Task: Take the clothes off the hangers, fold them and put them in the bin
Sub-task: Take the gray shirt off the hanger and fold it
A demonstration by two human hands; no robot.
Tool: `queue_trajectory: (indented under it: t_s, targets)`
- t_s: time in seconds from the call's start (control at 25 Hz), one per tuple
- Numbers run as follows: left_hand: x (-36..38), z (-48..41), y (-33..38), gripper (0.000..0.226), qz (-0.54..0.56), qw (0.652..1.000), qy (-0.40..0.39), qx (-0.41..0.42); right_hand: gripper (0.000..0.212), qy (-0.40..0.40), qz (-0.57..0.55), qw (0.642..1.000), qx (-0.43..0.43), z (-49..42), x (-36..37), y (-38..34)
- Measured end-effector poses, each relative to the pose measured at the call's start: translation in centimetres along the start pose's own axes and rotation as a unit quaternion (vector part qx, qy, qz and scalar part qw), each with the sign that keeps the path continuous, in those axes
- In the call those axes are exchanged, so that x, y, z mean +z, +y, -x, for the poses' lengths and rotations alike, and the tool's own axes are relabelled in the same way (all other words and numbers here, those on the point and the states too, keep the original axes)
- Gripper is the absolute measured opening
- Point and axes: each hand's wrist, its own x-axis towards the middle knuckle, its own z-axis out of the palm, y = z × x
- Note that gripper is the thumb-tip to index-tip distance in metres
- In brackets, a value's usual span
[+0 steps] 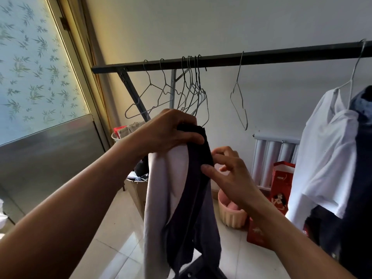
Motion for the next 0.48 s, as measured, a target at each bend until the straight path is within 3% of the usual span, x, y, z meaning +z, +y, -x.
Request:
queue_trajectory:
  t_s: [0.2,0.28,0.4,0.48]
  targets:
    - [-1.0,0.2,-0.7,0.046,-0.007,1.0,0.013,0.004,0.031,0.045,-0.174,0.983,0.031,0.0,-0.1,-0.7]
    - [-1.2,-0.3,-0.4,0.049,-0.01,1.0,0.02,0.011,0.029,-0.002,-0.159,0.986,0.05,0.4,0.0,-0.6]
    - [-1.8,-0.8,-0.1,0.052,-0.002,1.0,0.021,0.018,0.022,-0.148,-0.164,0.973,0.069,1.5,-0.5,0.7]
    - [-2.1,-0.9,0.0,0.049,0.011,1.0,0.012,0.021,0.024,-0.111,-0.253,0.954,0.114,1.8,-0.6,1.6]
